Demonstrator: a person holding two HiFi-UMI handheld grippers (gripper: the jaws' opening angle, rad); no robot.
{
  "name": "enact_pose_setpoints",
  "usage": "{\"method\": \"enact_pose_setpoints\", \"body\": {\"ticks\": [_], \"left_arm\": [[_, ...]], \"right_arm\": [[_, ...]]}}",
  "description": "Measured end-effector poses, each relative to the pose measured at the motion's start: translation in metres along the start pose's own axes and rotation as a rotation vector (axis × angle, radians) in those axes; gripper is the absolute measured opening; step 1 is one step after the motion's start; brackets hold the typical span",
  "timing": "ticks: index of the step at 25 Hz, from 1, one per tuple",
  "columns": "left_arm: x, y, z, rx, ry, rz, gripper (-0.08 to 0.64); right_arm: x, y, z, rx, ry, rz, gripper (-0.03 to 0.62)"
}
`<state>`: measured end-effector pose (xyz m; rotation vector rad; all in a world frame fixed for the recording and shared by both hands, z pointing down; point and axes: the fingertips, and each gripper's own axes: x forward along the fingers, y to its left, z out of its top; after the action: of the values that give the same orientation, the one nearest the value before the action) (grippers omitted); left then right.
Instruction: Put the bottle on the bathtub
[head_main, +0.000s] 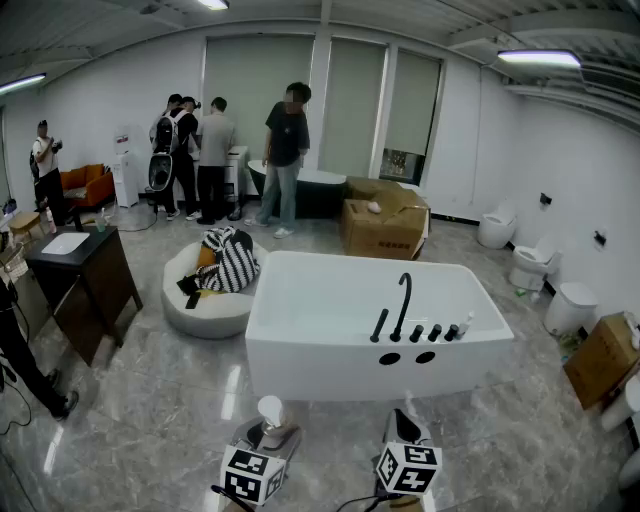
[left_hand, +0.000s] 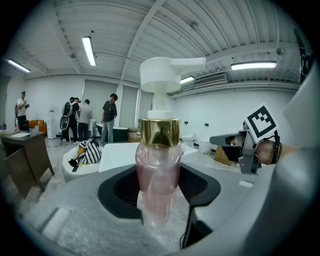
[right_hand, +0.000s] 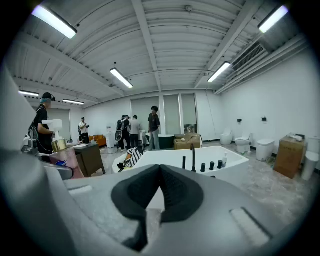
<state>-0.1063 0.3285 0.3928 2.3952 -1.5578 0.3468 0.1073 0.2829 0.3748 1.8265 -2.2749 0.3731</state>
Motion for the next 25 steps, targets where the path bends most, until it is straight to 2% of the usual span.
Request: {"method": "enact_pose_setpoints", "body": {"ticks": [9, 16, 25], "left_arm": [[-0.009, 0.013, 0.005, 0.004, -0.021, 0.003, 0.225], [-0.005, 0.031, 0.007, -0.030, -0.040, -0.004, 0.225], [0.026, 0.033, 0.003, -0.042, -0.020, -0.030, 0.226]], "right_arm": [[-0.008, 0.005, 0.008, 0.019, -0.040, -0.034, 0.003], [-0.007, 0.003, 0.005, 0.016, -0.008, -0.067, 0.003], [-0.002, -0.033, -0.015, 0.072, 0.020, -0.140, 0.003]]}}
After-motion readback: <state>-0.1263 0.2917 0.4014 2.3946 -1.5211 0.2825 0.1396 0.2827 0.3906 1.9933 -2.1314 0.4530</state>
